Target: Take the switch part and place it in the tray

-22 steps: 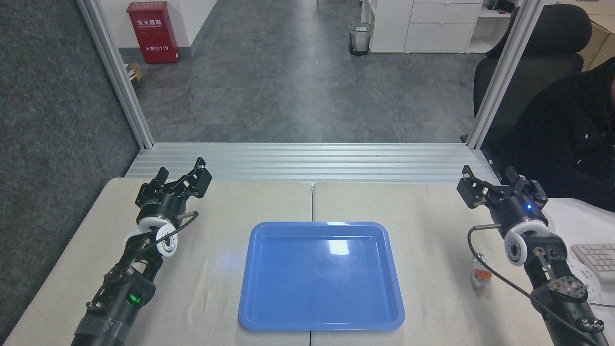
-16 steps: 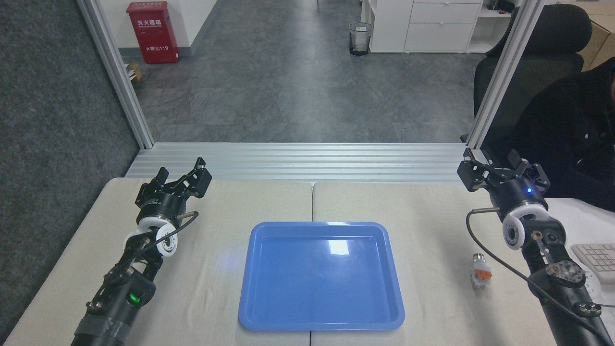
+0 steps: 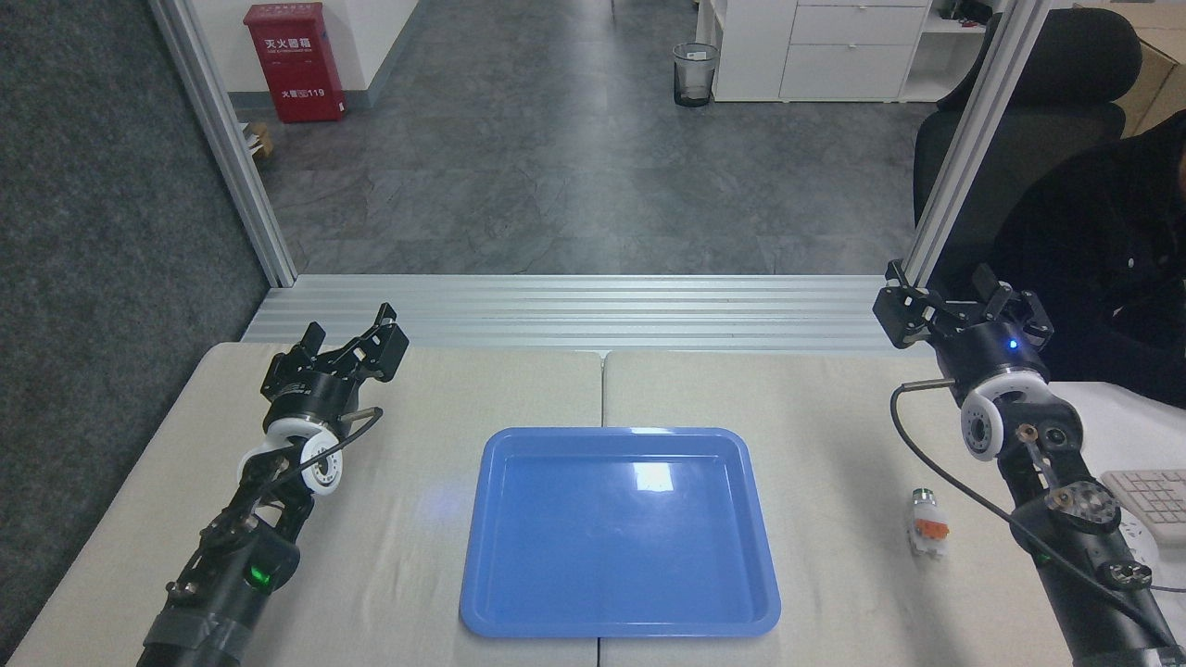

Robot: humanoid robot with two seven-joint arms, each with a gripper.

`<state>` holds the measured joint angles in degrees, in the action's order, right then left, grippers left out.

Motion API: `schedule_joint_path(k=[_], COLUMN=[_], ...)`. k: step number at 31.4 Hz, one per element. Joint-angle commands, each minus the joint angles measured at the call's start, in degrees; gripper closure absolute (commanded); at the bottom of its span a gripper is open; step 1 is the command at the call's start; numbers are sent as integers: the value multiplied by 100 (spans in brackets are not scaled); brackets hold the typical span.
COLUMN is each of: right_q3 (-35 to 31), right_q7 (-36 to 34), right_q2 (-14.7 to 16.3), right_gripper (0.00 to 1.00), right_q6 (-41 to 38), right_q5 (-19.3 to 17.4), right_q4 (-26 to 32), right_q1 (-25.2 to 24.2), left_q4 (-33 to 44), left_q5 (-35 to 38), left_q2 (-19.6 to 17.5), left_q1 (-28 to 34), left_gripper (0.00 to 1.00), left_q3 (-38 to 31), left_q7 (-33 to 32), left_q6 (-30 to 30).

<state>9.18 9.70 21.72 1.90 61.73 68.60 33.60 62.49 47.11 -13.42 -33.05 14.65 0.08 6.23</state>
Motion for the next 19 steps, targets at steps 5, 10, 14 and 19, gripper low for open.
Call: schedule_joint_path(k=[5,10,14,19], right_q3=[110,128,128,119], right_q7=[-21,-21,-21,-21], right_q2=[-36,-45,-45,-45], right_gripper=[0,0,0,0], right_q6=[-14,-14,-14,-14], right_q5=[-12,6,6,6], right_q4=[13,4,4,13], right_q1=[67,41,-38,-91], left_q4=[0,0,0,0], left_q5=[0,0,0,0], left_q2=[-3,-3,-3,-3], left_q1=[0,0,0,0], left_gripper=[0,0,0,0], left_q3=[3,3,-6,-6], left_q7=[1,1,1,1], left_q6=[-7,1,1,-7])
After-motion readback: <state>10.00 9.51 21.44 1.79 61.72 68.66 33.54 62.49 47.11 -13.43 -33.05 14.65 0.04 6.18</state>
